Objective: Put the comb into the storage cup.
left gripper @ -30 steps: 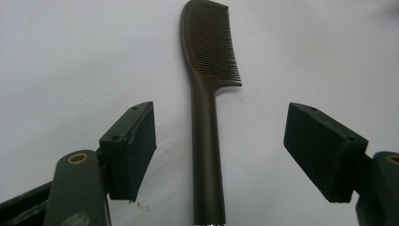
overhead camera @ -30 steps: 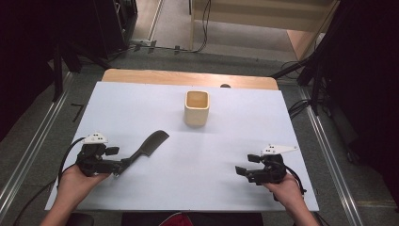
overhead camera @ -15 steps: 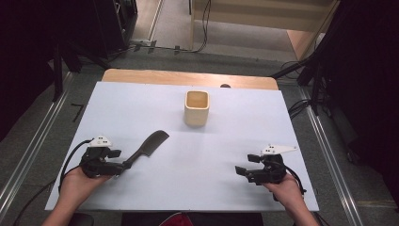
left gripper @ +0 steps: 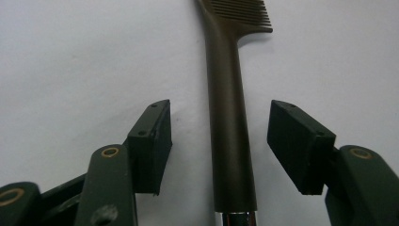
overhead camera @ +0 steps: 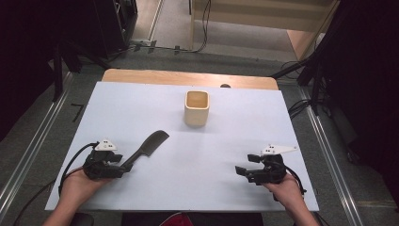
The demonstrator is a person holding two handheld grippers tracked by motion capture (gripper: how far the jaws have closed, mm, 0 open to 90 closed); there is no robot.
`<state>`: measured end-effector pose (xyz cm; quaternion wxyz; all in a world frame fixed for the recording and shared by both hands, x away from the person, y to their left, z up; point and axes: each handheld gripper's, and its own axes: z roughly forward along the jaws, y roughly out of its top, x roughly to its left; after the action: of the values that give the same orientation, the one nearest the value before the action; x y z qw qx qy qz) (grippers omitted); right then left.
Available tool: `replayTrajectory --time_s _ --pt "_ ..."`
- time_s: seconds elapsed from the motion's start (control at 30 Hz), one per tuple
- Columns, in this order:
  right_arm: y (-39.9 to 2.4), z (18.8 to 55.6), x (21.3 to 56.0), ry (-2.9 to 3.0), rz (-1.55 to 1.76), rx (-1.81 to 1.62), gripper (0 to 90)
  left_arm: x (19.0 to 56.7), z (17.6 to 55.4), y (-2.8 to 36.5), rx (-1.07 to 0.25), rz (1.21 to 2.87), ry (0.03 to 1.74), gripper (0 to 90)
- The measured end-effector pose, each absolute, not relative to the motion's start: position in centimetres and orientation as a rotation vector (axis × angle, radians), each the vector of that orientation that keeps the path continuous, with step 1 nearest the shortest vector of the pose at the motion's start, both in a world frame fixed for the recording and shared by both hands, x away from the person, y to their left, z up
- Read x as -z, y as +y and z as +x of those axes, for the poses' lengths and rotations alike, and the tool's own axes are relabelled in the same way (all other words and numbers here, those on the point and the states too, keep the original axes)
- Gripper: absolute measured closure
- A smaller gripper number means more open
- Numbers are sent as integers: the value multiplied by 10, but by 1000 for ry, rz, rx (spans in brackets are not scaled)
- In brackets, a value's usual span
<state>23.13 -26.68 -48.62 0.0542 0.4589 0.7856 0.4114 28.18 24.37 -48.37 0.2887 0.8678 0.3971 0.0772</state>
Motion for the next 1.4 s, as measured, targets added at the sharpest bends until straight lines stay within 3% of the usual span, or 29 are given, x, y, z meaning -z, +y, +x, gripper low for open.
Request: replayTrajectory --time_s 0.5,0.67,1.4 --pt "-266 231 486 2386 1391 -1245 197 483 275 231 -342 2392 1087 607" --pt "-266 232 486 2388 1389 -1244 197 483 274 229 -331 2388 1096 723" --pt "-266 232 486 2388 1387 -1248 197 473 285 233 -198 2310 1107 739"
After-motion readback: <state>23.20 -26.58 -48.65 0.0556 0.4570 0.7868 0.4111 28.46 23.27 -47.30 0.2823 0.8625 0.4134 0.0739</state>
